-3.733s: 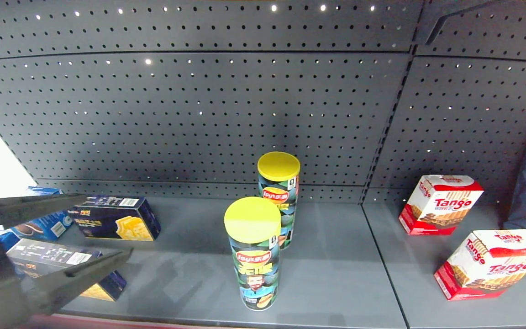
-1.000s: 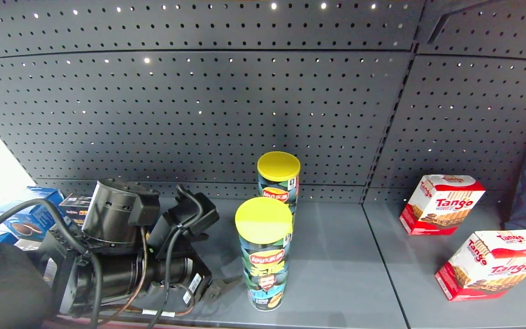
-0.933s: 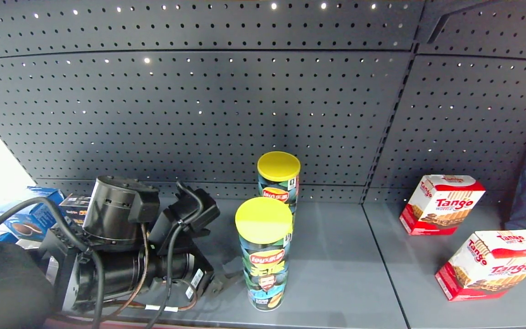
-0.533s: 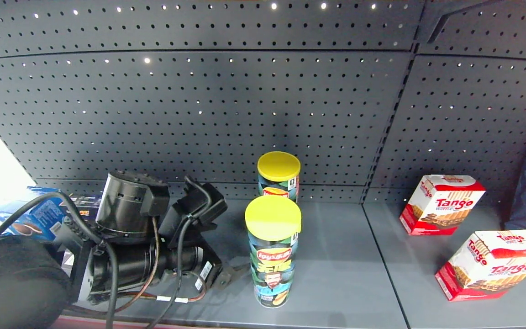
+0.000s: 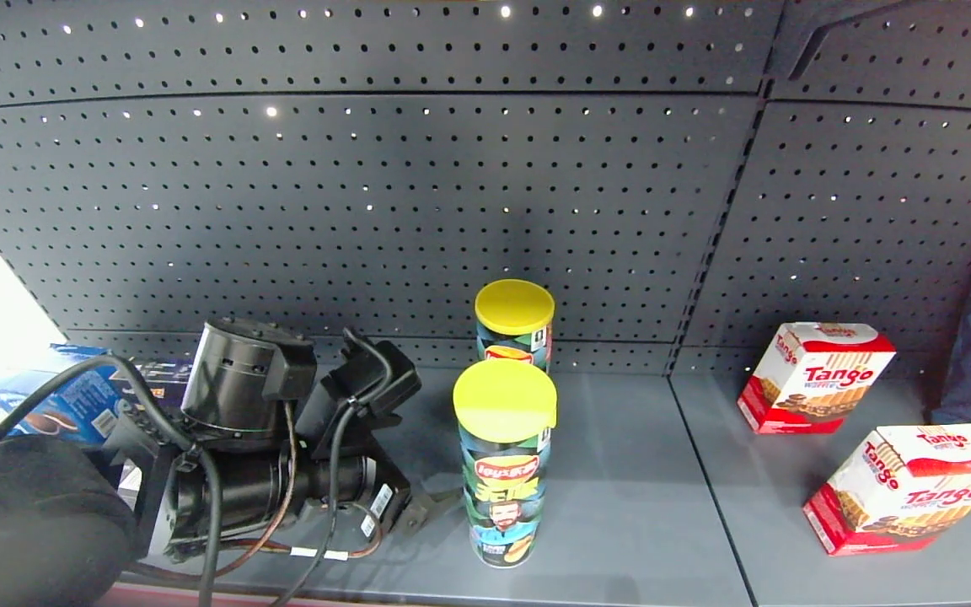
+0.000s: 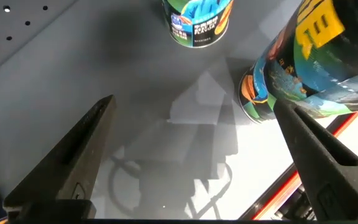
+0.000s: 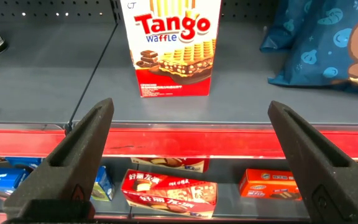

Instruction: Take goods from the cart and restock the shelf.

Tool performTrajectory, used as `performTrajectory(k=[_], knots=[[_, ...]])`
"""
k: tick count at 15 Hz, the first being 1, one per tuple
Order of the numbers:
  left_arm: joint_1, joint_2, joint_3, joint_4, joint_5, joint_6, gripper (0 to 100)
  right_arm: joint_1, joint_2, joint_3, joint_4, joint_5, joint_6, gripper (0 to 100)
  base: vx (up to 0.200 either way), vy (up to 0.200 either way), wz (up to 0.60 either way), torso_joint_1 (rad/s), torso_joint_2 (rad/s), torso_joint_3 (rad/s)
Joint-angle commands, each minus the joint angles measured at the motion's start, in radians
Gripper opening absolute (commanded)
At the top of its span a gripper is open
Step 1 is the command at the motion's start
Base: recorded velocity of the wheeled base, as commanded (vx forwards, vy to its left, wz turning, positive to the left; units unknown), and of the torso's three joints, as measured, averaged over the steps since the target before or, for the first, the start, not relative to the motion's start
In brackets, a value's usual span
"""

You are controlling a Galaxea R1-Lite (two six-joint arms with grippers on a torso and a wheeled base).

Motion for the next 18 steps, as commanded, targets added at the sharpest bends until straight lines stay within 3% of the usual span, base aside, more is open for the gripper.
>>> performTrajectory(k=[1, 15, 17, 18], knots=[[0.000, -0.002, -0.003, -0.001, 0.000, -0.001, 100, 0.000, 0.001, 0.000, 0.000, 0.000, 0.001, 100, 0.000, 0.000, 0.00, 0.000, 0.00, 0.000], [-0.012, 0.017, 0.001, 0.000, 0.000, 0.001, 100, 0.000, 0.001, 0.000, 0.000, 0.000, 0.001, 100, 0.000, 0.000, 0.00, 0.000, 0.00, 0.000], [-0.002, 0.009, 0.023, 0.000, 0.000, 0.001, 100, 0.000, 0.001, 0.000, -0.002, 0.000, -0.001, 100, 0.000, 0.000, 0.00, 0.000, 0.00, 0.000], [0.029, -0.012, 0.032, -0.001, 0.003, 0.001, 100, 0.000, 0.001, 0.000, 0.000, 0.000, -0.001, 100, 0.000, 0.000, 0.00, 0.000, 0.00, 0.000]])
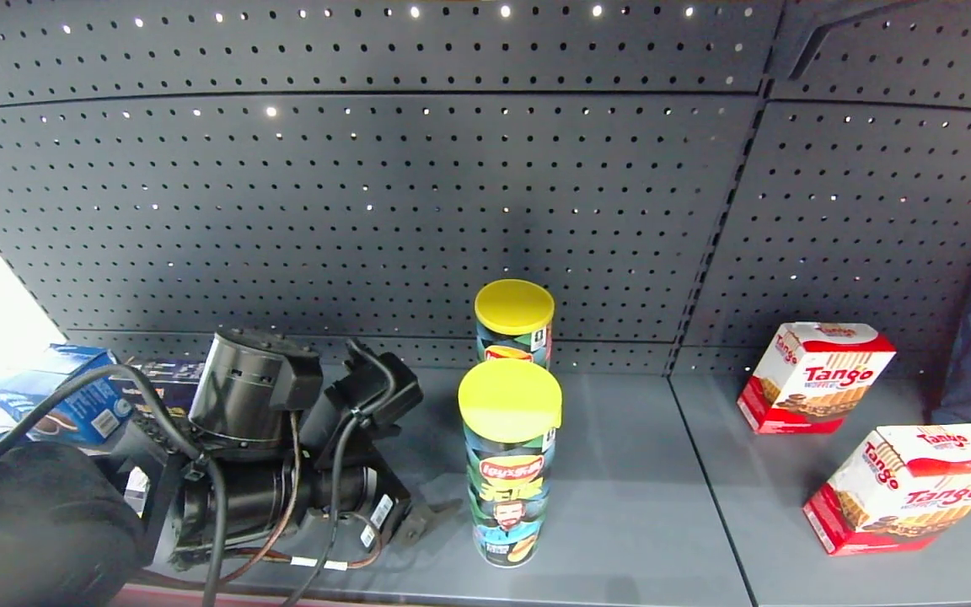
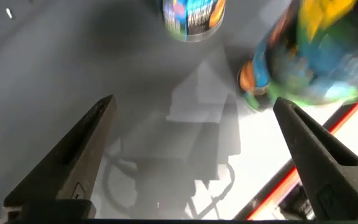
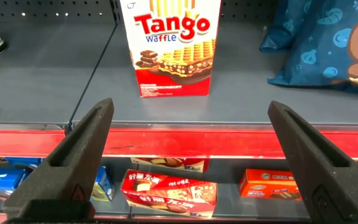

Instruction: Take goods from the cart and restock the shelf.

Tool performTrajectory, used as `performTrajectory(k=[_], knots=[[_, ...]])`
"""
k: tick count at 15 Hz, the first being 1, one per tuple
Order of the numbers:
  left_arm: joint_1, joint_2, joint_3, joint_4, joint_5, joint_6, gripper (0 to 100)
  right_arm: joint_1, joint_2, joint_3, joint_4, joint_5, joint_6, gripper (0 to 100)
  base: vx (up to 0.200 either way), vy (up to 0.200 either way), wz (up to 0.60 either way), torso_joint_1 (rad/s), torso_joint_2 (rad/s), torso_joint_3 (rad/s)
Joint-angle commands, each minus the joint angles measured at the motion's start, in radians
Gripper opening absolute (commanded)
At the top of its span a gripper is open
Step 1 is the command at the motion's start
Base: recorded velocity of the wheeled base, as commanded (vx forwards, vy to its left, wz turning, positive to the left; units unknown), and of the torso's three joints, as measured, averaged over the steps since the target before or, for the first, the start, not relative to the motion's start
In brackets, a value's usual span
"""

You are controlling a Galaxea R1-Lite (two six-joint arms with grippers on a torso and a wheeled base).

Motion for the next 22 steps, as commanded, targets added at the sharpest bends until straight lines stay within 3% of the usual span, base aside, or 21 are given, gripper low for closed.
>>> performTrajectory(k=[1, 3, 6, 8, 11, 14, 15, 17, 20, 22], knots=[[0.061, -0.059, 0.012, 0.000, 0.002, 0.000, 100, 0.000, 0.001, 0.000, 0.000, 0.000, 0.000, 100, 0.000, 0.000, 0.00, 0.000, 0.00, 0.000], [0.109, -0.119, 0.012, 0.011, 0.021, -0.001, 100, 0.000, 0.001, 0.000, 0.000, 0.000, 0.000, 100, 0.000, 0.000, 0.00, 0.000, 0.00, 0.000], [0.179, -0.309, 0.040, 0.017, 0.117, -0.012, 100, 0.000, 0.001, 0.000, 0.000, 0.000, 0.000, 100, 0.000, 0.000, 0.00, 0.000, 0.00, 0.000], [0.189, -0.435, 0.094, 0.017, 0.139, -0.020, 100, 0.000, 0.001, 0.000, 0.000, 0.000, -0.001, 100, 0.000, 0.000, 0.00, 0.000, 0.00, 0.000], [0.195, -0.740, 0.261, 0.017, 0.145, -0.146, 100, 0.000, 0.001, 0.000, 0.000, 0.000, -0.001, 100, 0.000, 0.000, 0.00, 0.000, 0.00, 0.000], [0.252, -0.977, 0.344, 0.086, 0.179, -0.192, 100, 0.002, 0.001, 0.000, 0.000, 0.000, -0.001, 100, 0.000, 0.000, 0.00, 0.000, 0.00, 0.000], [0.288, -1.113, 0.388, 0.155, 0.231, -0.251, 100, 0.000, 0.001, 0.000, 0.000, 0.000, 0.000, 100, 0.000, 0.000, 0.00, 0.000, 0.00, 0.000], [0.336, -1.291, 0.505, 0.221, 0.300, -0.317, 100, 0.000, 0.001, 0.000, 0.000, 0.000, -0.001, 100, 0.000, 0.000, 0.00, 0.000, 0.00, 0.000], [0.402, -1.483, 0.648, 0.279, 0.283, -0.323, 100, 0.000, 0.001, 0.000, 0.000, 0.000, 0.000, 100, 0.000, 0.000, 0.00, 0.000, 0.00, 0.000], [0.437, -1.573, 0.681, 0.296, 0.193, -0.330, 100, 0.000, 0.001, 0.000, 0.000, 0.000, 0.000, 100, 0.000, 0.000, 0.00, 0.000, 0.00, 0.000]])
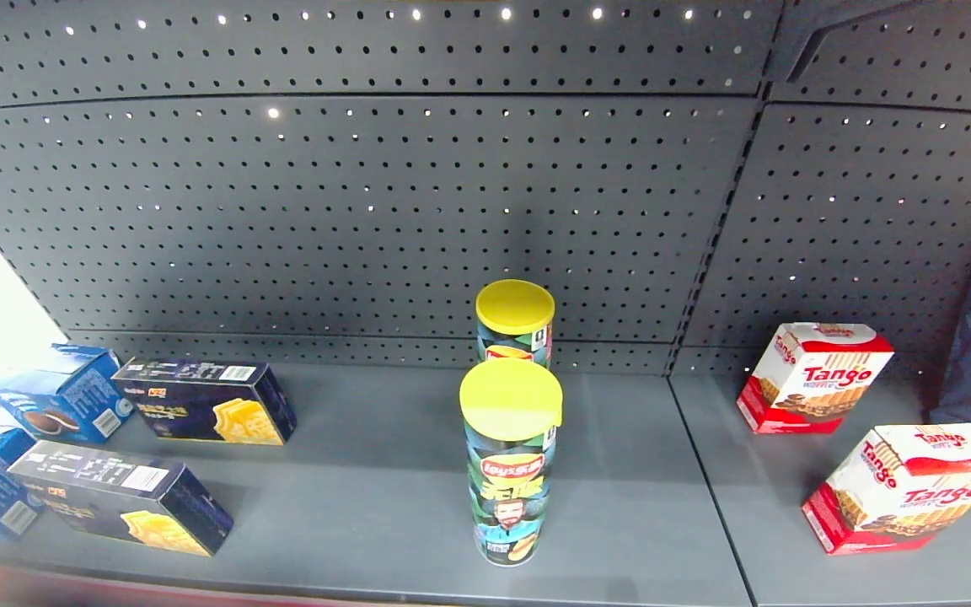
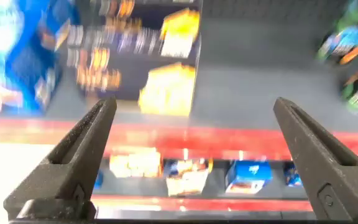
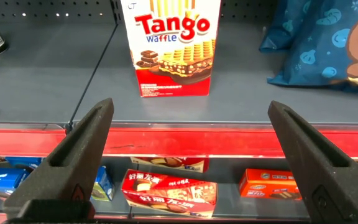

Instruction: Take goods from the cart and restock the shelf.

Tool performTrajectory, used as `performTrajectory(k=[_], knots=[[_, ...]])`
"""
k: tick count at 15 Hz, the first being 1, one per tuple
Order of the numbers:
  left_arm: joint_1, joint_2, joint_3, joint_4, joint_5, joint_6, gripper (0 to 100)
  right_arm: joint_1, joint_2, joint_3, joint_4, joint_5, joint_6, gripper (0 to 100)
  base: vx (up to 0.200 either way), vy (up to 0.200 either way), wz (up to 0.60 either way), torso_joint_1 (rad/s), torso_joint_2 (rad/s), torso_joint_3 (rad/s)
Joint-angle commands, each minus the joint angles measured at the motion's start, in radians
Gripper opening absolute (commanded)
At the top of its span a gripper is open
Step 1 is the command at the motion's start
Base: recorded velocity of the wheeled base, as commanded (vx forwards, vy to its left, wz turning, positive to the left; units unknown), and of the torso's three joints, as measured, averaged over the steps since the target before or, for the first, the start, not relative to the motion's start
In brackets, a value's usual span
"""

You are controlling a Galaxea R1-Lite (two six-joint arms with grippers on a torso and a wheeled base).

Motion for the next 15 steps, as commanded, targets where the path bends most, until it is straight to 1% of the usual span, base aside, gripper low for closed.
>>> performTrajectory(k=[1, 3, 5, 6, 7, 8, 9, 10, 11, 12, 13, 15], knots=[[0.062, -0.172, 0.072, 0.019, -0.052, -0.016, 100, 0.000, 0.001, 0.000, 0.000, 0.000, 0.001, 100, 0.000, 0.000, 0.00, 0.000, 0.00, 0.000], [0.076, -0.173, 0.072, 0.022, -0.052, -0.011, 100, 0.002, 0.001, 0.000, 0.000, 0.000, 0.001, 100, 0.000, 0.000, 0.00, 0.000, 0.00, 0.000], [0.175, -0.178, 0.067, 0.029, -0.059, -0.008, 100, 0.000, 0.001, 0.000, 0.000, 0.000, 0.001, 100, 0.000, 0.000, 0.00, 0.000, 0.00, 0.000], [0.186, -0.181, 0.067, 0.029, -0.058, -0.003, 100, 0.000, 0.001, 0.000, 0.000, 0.000, 0.001, 100, 0.000, 0.000, 0.00, 0.000, 0.00, 0.000], [0.180, -0.193, 0.075, 0.032, -0.041, 0.064, 100, 0.000, 0.001, 0.000, 0.000, 0.000, -0.001, 100, 0.000, 0.000, 0.00, 0.000, 0.00, 0.000], [0.158, -0.227, 0.072, 0.076, -0.026, 0.093, 100, 0.000, 0.001, 0.000, 0.000, 0.000, 0.001, 100, 0.000, 0.000, 0.00, 0.000, 0.00, 0.000], [0.148, -0.261, 0.069, 0.090, -0.035, 0.093, 100, 0.000, 0.001, 0.000, 0.000, 0.000, 0.001, 100, 0.000, 0.000, 0.00, 0.000, 0.00, 0.000], [0.148, -0.267, 0.075, 0.075, -0.067, 0.096, 100, 0.000, 0.001, 0.000, 0.000, 0.000, -0.001, 100, 0.000, 0.000, 0.00, 0.000, 0.00, 0.000], [0.148, -0.267, 0.076, 0.068, -0.116, 0.109, 100, 0.000, 0.001, 0.000, 0.000, 0.000, -0.001, 100, 0.000, 0.000, 0.00, 0.000, 0.00, 0.000], [0.148, -0.267, 0.076, 0.068, -0.116, 0.112, 100, 0.000, 0.001, 0.000, 0.000, 0.000, 0.001, 100, 0.000, 0.000, 0.00, 0.000, 0.00, 0.000], [0.148, -0.267, 0.076, 0.068, -0.114, 0.104, 100, 0.002, 0.001, 0.000, 0.000, 0.000, -0.001, 100, 0.000, 0.000, 0.00, 0.000, 0.00, 0.000], [0.148, -0.267, 0.075, 0.068, -0.116, 0.109, 100, 0.000, 0.001, 0.000, 0.000, 0.000, 0.001, 100, 0.000, 0.000, 0.00, 0.000, 0.00, 0.000]])
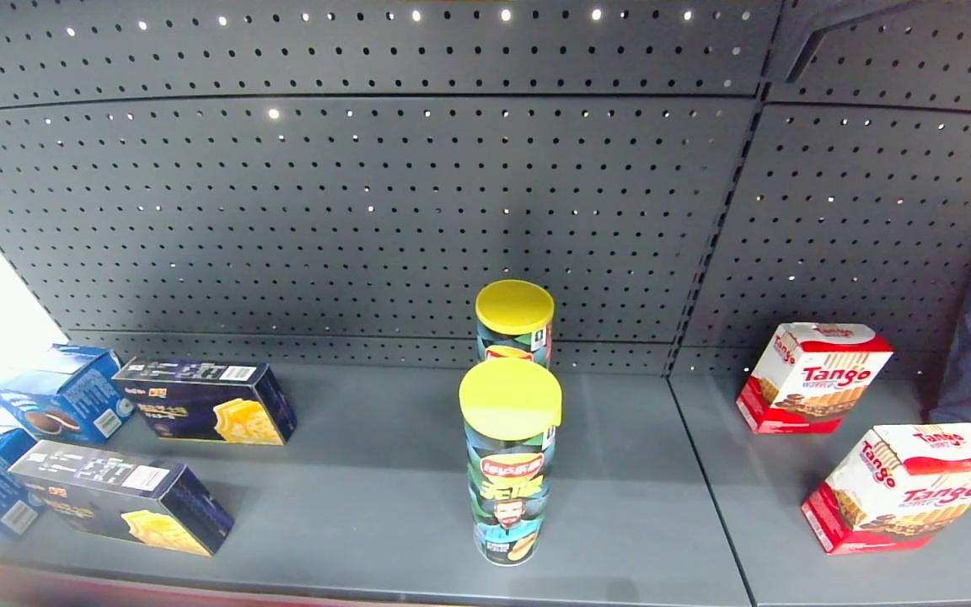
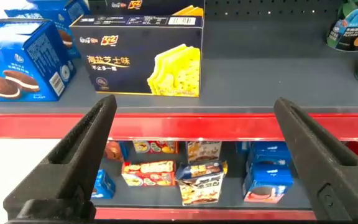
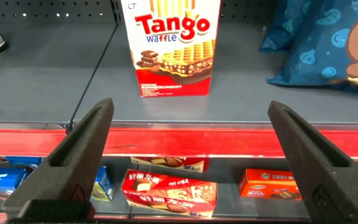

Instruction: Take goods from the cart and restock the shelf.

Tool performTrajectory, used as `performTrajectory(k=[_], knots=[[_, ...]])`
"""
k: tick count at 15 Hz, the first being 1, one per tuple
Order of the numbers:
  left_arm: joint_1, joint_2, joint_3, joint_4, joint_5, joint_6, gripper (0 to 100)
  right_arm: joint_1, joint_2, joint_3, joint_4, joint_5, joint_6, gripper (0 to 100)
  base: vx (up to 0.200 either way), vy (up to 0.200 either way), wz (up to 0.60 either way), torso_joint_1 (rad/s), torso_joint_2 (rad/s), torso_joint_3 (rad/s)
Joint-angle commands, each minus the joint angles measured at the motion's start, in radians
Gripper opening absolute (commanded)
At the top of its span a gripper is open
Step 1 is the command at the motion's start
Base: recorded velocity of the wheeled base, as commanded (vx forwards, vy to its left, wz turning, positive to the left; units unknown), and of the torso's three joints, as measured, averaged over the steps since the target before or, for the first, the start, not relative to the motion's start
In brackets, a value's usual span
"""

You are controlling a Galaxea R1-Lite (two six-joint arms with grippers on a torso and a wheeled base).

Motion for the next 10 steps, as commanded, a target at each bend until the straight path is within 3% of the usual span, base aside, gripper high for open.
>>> performTrajectory(k=[1, 7, 10], knots=[[0.000, -0.004, -0.001, -0.001, 0.000, 0.001, 100, 0.000, 0.001, 0.000, 0.000, 0.000, 0.001, 100, 0.000, 0.000, 0.00, 0.000, 0.00, 0.000], [0.000, -0.004, -0.001, -0.001, 0.001, 0.000, 100, 0.000, 0.001, 0.000, 0.000, 0.000, 0.001, 100, 0.000, 0.000, 0.00, 0.000, 0.00, 0.000], [0.000, -0.004, 0.001, 0.000, -0.008, 0.019, 100, 0.000, 0.001, 0.000, 0.000, 0.000, -0.001, 100, 0.000, 0.000, 0.00, 0.000, 0.00, 0.000]])
